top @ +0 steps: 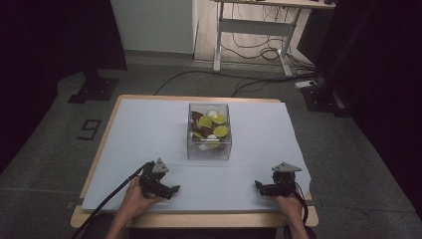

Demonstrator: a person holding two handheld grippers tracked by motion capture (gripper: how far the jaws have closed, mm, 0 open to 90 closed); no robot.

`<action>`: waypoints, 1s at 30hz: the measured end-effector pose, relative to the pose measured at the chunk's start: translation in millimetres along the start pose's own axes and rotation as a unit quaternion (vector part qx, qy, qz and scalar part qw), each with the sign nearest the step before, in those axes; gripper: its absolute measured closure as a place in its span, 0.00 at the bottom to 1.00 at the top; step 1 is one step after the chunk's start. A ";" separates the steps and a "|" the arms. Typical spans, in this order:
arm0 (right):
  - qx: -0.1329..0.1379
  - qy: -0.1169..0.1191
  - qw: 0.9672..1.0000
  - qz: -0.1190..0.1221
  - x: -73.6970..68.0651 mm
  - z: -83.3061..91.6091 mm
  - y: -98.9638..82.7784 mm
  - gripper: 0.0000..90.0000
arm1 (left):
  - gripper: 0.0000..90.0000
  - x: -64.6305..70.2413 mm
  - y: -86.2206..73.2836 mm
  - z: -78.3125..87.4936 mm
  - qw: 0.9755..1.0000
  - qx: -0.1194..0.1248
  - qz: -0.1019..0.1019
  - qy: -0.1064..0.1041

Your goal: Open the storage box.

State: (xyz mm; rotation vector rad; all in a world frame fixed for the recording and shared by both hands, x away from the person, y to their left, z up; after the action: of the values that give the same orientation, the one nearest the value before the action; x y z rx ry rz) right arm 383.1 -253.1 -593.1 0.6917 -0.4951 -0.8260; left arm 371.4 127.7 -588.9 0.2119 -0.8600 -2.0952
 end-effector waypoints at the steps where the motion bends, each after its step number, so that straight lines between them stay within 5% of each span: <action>1: 0.000 0.000 1.000 0.000 0.0 0.0 0.0 0.00 | 0.00 0.0 0.0 0.0 1.000 0.000 0.000 0.000; 16: -0.020 -0.012 1.000 -0.012 -0.2 -2.2 3.4 0.00 | 0.00 0.1 0.0 0.1 1.000 -0.001 0.000 0.001; 30: -0.022 0.029 0.999 -0.014 -7.0 4.9 5.8 0.05 | 0.04 4.1 0.8 3.4 1.000 -0.009 0.001 -0.009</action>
State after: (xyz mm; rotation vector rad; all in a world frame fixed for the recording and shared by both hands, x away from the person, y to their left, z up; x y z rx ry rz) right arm 378.8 -246.5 -586.6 0.6806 -0.4144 -0.8381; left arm 367.9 125.9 -585.2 0.1821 -0.8514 -2.1044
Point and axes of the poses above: each handheld gripper's, and its own axes: z roughly backward along the jaws, y roughly out of its top, x roughly to its right, the point moved 8 cm from there along -z, roughly forward along the jaws, and after that the axes turned 12 degrees about z, right-handed, at the moved point
